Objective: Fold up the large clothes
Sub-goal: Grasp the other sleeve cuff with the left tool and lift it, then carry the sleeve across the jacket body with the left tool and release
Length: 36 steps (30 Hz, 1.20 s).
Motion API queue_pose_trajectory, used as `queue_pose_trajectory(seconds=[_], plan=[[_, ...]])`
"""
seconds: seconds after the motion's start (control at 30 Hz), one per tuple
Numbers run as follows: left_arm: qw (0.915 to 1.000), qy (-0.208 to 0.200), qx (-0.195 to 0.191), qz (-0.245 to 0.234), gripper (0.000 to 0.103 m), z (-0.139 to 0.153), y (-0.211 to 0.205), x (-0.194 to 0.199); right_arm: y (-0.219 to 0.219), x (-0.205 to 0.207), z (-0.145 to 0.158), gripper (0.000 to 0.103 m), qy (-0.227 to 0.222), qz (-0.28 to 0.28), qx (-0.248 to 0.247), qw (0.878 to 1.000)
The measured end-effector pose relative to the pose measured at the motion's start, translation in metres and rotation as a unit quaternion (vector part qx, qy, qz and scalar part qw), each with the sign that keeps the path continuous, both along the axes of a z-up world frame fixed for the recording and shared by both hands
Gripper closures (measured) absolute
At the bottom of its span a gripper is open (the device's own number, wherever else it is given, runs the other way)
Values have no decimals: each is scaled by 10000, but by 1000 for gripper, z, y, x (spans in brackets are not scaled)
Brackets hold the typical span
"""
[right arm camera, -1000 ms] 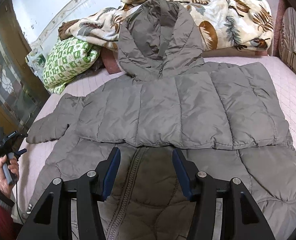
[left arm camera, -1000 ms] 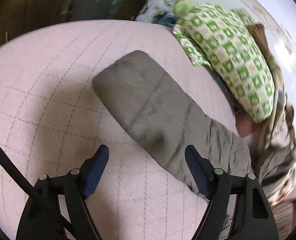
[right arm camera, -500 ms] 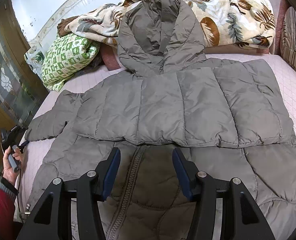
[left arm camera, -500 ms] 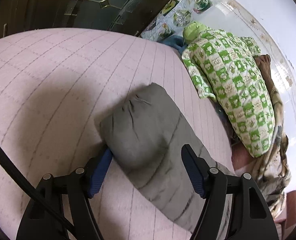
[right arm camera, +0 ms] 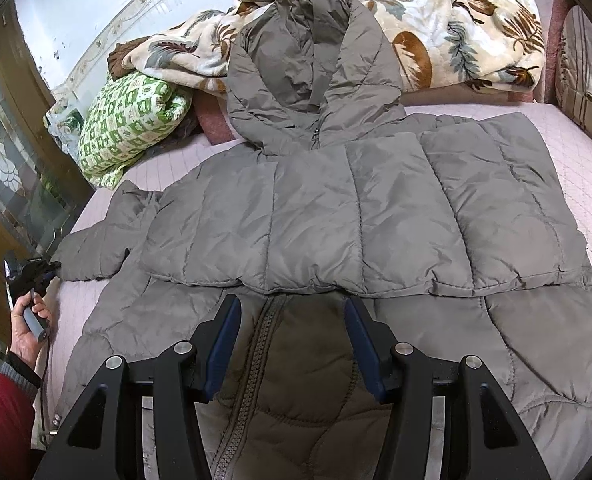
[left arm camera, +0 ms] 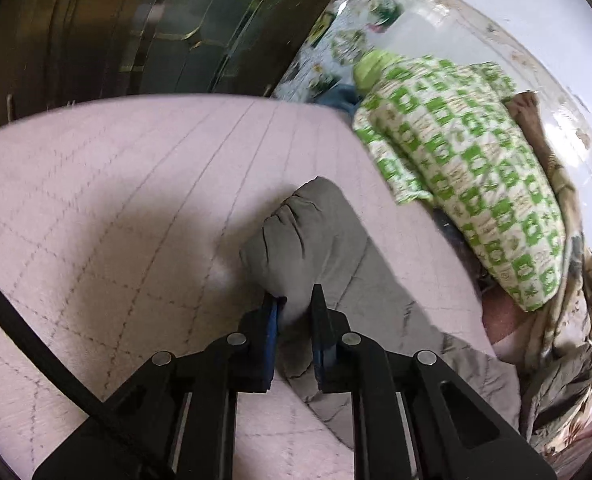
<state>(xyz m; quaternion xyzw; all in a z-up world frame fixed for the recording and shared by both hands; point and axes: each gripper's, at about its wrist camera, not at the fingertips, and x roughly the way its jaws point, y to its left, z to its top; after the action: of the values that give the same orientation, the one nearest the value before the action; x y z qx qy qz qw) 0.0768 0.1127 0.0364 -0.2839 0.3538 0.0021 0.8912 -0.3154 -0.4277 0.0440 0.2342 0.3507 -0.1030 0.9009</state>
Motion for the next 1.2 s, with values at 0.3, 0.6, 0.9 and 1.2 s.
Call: queue_pose_trajectory(seconds=[0.3, 0.6, 0.9, 1.2], plan=[[9944, -946, -136, -458, 90, 93, -37, -42, -15, -10, 8, 45, -156, -294, 30, 9994], [9824, -1516, 330, -1044, 90, 196, -101, -74, -41, -37, 25, 45, -501, -615, 153, 9967], [9653, -1903, 506, -1715, 90, 267, -181, -119, -74, -70, 35, 45, -738, -1090, 196, 9911], [9424, -2092, 768, -2495, 90, 298, -284, -172, -114, -103, 38, 45, -1017, -1585, 477, 9809]])
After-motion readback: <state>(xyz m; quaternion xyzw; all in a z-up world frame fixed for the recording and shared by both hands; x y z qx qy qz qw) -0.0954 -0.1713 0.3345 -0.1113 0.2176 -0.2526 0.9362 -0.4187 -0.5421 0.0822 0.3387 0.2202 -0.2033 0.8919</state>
